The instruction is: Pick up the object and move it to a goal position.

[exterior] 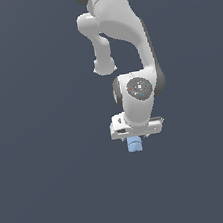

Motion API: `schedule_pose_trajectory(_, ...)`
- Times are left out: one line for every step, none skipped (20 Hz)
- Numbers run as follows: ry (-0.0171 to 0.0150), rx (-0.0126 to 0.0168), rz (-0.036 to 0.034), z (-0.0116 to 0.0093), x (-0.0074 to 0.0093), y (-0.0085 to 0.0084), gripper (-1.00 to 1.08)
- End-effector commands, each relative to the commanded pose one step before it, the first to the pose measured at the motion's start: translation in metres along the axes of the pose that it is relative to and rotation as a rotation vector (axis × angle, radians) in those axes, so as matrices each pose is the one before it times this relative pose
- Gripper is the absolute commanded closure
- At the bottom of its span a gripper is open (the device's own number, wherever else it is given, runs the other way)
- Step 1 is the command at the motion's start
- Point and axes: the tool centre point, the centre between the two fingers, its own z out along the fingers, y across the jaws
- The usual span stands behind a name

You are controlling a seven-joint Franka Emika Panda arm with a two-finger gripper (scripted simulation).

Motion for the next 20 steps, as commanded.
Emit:
schedule_pose_trajectory(0.00066,-0.00257,0.00581,0.00419,0.00206,-0.0009,-0.92)
schedule_pose_trajectory(-0.00006,-0.0003,0.00062,0.00069,0.00022,-0.00026,-0.92)
schedule_pose_trajectory(0.0,0.0,0.0,0.00021,0.00005,-0.00022,-0.92)
schedule_pose_trajectory(-0.00104,0.00057,-0.0017,-0.00078,-0.00085,0.00034,-0.92)
schedule_pose_trajectory(0.0,0.0,0.0,0.00038,0.0,-0.00001,-0.92)
schedule_pose_trajectory(0.0,0.0,0.0,0.00113,-0.00001,-0.00003,-0.92)
schedule_pose_trajectory(0.0,0.0,0.0,0.00187,-0.00001,-0.00005,-0.92)
schedule_pose_trajectory(0.0,0.0,0.0,0.00262,-0.00002,-0.00006,-0.92)
schedule_pose_trajectory(0.0,0.0,0.0,0.00335,-0.00004,-0.00008,-0.92)
schedule_pose_trajectory(0.0,0.0,0.0,0.00408,-0.00006,-0.00009,-0.92)
schedule_pose_trajectory(0.00031,-0.00025,0.00057,0.00461,-0.00006,0.00025,-0.92)
schedule_pose_trajectory(0.0,0.0,0.0,0.00549,-0.00013,-0.00012,-0.92)
schedule_pose_trajectory(0.00031,-0.00026,0.00056,0.00588,-0.00012,0.00023,-0.92)
schedule_pose_trajectory(0.0,0.0,0.0,0.00557,-0.00013,-0.00012,-0.92)
schedule_pose_trajectory(0.0,0.0,0.0,0.00475,-0.00008,-0.00011,-0.92)
schedule_pose_trajectory(0.0,0.0,0.0,0.00394,-0.00001,-0.0001,-0.92)
schedule_pose_trajectory(0.00031,-0.00024,0.00057,0.00294,0.00011,0.00028,-0.92)
schedule_pose_trajectory(0.0,0.0,0.0,0.00231,0.00017,-0.00009,-0.92)
schedule_pose_trajectory(0.0,0.0,0.0,0.0015,0.00027,-0.00009,-0.92)
schedule_pose_trajectory(0.0,0.0,0.0,0.0007,0.00037,-0.00009,-0.92)
